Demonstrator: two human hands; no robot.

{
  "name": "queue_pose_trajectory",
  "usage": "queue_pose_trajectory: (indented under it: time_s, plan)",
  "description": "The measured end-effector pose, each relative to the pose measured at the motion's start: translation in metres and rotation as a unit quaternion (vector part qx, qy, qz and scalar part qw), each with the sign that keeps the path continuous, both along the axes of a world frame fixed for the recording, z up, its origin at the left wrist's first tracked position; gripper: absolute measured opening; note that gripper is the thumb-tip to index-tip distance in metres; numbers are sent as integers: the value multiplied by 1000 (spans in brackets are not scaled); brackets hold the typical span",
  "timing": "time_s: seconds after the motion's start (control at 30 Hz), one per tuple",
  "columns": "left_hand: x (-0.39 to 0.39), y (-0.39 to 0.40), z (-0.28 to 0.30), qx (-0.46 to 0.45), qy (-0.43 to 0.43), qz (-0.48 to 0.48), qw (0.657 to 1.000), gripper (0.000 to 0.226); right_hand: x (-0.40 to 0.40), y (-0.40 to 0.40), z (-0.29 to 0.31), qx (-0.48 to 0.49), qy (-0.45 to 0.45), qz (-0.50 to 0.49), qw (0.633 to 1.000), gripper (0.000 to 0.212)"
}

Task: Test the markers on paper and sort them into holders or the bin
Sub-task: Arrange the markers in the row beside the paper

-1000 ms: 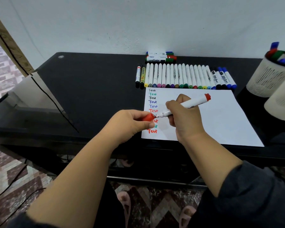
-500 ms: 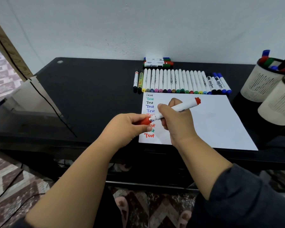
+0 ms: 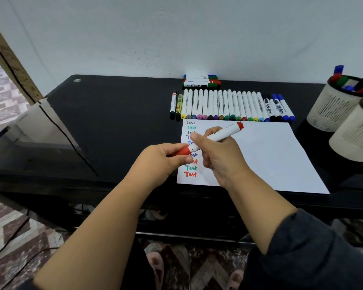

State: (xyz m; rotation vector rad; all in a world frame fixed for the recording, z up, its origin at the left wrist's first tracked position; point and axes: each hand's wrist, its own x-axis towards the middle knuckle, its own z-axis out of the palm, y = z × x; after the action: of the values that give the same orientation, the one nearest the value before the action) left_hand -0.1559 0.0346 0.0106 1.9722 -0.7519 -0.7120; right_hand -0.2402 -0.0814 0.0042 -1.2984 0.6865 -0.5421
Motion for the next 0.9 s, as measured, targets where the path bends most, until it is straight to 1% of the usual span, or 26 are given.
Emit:
queue_pose_trajectory:
  time_s: [0.13,0.23,0.4,0.53,0.7,0.9]
  plan:
    - [5,5,3,-30,27,0,999,36,-3,-9,2,50,-33,42,997,21]
    - [6,7,4,-42,36,5,998,32,-5,-14,6,85,-42,48,994,24]
    - [9,5,3,-55,62,33,996,21,-2,-15,7,35,-20,18,999,25]
    - [6,3,3,-55,51,27,997,18,1,-13,7,18,-15,-18,1000,27]
    - [2,1,3,-67,35,43,996,16,7,-11,4,40,-27,-37,998,27]
    - [2,-4,-1,-61,6,65,996,25,14,-9,0,77,-29,-53,995,26]
